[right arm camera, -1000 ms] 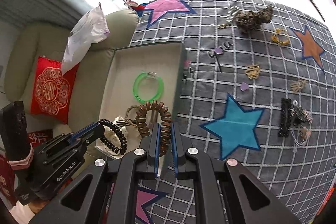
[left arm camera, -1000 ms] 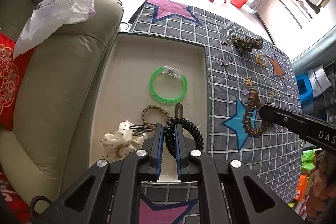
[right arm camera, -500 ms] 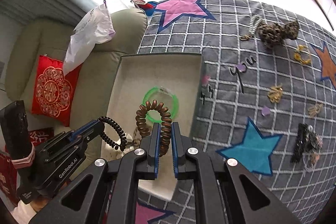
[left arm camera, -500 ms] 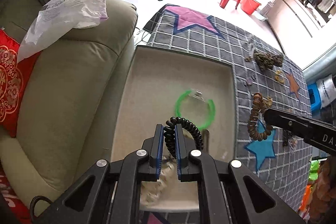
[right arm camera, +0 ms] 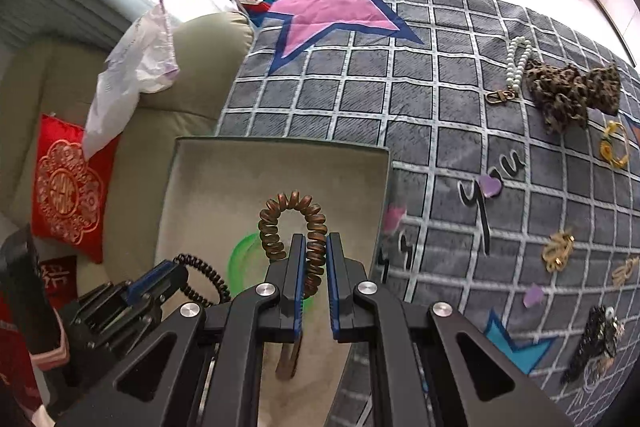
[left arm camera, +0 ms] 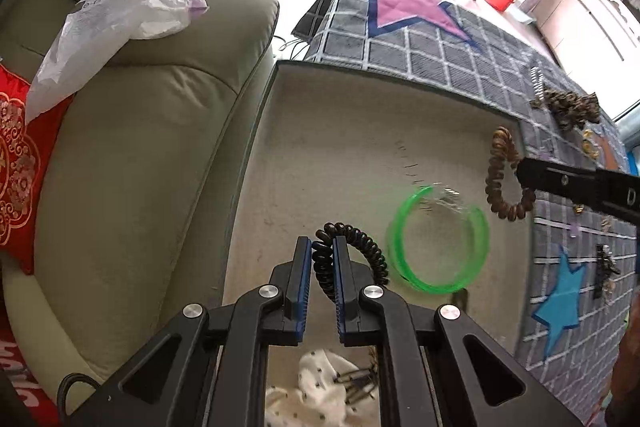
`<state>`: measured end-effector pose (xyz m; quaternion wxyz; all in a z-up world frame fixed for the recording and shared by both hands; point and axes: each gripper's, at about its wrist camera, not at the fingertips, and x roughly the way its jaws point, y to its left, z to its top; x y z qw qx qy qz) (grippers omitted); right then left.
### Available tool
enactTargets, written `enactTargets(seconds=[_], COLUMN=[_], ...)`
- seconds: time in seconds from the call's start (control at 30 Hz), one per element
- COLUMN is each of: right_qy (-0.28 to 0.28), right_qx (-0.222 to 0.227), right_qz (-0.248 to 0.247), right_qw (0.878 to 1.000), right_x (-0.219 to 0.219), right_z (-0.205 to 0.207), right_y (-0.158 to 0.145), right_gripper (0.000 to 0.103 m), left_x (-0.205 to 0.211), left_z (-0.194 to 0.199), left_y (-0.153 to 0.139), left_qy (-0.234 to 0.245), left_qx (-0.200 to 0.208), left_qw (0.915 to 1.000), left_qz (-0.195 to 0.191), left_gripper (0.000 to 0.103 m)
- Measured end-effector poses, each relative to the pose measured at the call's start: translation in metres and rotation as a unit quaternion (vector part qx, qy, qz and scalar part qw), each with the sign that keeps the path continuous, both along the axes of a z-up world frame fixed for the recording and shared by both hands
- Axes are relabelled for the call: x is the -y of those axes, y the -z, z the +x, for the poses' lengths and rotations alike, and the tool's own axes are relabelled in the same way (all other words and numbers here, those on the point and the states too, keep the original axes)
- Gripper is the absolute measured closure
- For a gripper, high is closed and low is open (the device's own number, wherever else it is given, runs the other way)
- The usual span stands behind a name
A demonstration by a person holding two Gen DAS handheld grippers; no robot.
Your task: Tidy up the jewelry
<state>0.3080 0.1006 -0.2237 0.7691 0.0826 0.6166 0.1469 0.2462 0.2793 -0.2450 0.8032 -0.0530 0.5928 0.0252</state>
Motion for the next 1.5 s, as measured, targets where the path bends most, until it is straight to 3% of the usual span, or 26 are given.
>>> enactTargets(seconds=[0.37, 0.57, 0.67, 0.7, 0.8, 0.87, 0.9, 0.93, 0.97, 1.0, 1.17, 1.3, 1.37, 1.43, 1.5], right_qy=[-0.003, -0.005, -0.01, -0.01, -0.005, -0.001, 0.002, 0.003, 0.003, 0.003, 0.002, -0.004, -0.014, -0.02, -0.023], right_qx=[-0.027, -0.022, -0.012, -0.009, 0.002, 0.006, 0.004, 0.002, 0.0, -0.001, -0.004, -0.004, -0.003, -0.001, 0.001], right_qz=[-0.012, -0.009, -0.004, -0.002, 0.001, 0.0, -0.002, -0.004, -0.004, -0.006, -0.02, -0.031, -0.04, -0.047, -0.05], right_qw=[1.0, 1.0, 1.0, 1.0, 1.0, 1.0, 1.0, 1.0, 1.0, 1.0, 1.0, 0.999, 0.999, 0.999, 0.998], right_x=[-0.007, -0.008, -0.007, -0.006, -0.002, 0.003, 0.005, 0.008, 0.009, 0.012, 0.022, 0.026, 0.026, 0.027, 0.028], right_z=[0.01, 0.009, 0.005, 0.003, -0.003, -0.009, -0.012, -0.016, -0.02, -0.024, -0.045, -0.068, -0.081, -0.094, -0.108], right_y=[0.033, 0.027, 0.014, 0.009, -0.006, -0.015, -0.018, -0.02, -0.021, -0.023, -0.031, -0.041, -0.047, -0.053, -0.059], right_gripper=[0.092, 0.092, 0.09, 0.085, 0.056, 0.053, 0.053, 0.051, 0.05, 0.049, 0.048, 0.034, 0.034, 0.022, 0.022], left_x=[0.007, 0.01, 0.011, 0.012, 0.016, 0.019, 0.021, 0.023, 0.025, 0.028, 0.033, 0.035, 0.034, 0.033, 0.031], left_z=[0.004, 0.003, 0.001, 0.0, -0.005, -0.009, -0.011, -0.013, -0.015, -0.02, -0.034, -0.055, -0.066, -0.082, -0.097], left_y=[0.019, 0.014, 0.008, 0.006, -0.003, -0.01, -0.013, -0.016, -0.021, -0.028, -0.04, -0.054, -0.064, -0.074, -0.082], left_qy=[0.0, -0.005, -0.004, -0.001, 0.003, 0.007, 0.009, 0.011, 0.007, 0.005, 0.007, 0.001, -0.002, -0.009, -0.014], left_qx=[-0.017, -0.012, -0.011, -0.011, -0.003, 0.002, 0.005, 0.007, 0.011, 0.028, 0.026, 0.028, 0.028, 0.031, 0.032], left_qw=[0.9993, 0.999, 0.9996, 0.9998, 0.9999, 0.9999, 0.9999, 0.9999, 0.9997, 0.9991, 0.9993, 0.9991, 0.9988, 0.9984, 0.9982], left_qz=[0.032, 0.042, 0.026, 0.017, 0.01, 0.009, 0.008, 0.009, 0.02, 0.032, 0.027, 0.033, 0.041, 0.046, 0.049], left_gripper=[0.091, 0.09, 0.09, 0.09, 0.09, 0.09, 0.07, 0.042, 0.0, 0.001, 0.001, 0.001, 0.001, 0.001, 0.001])
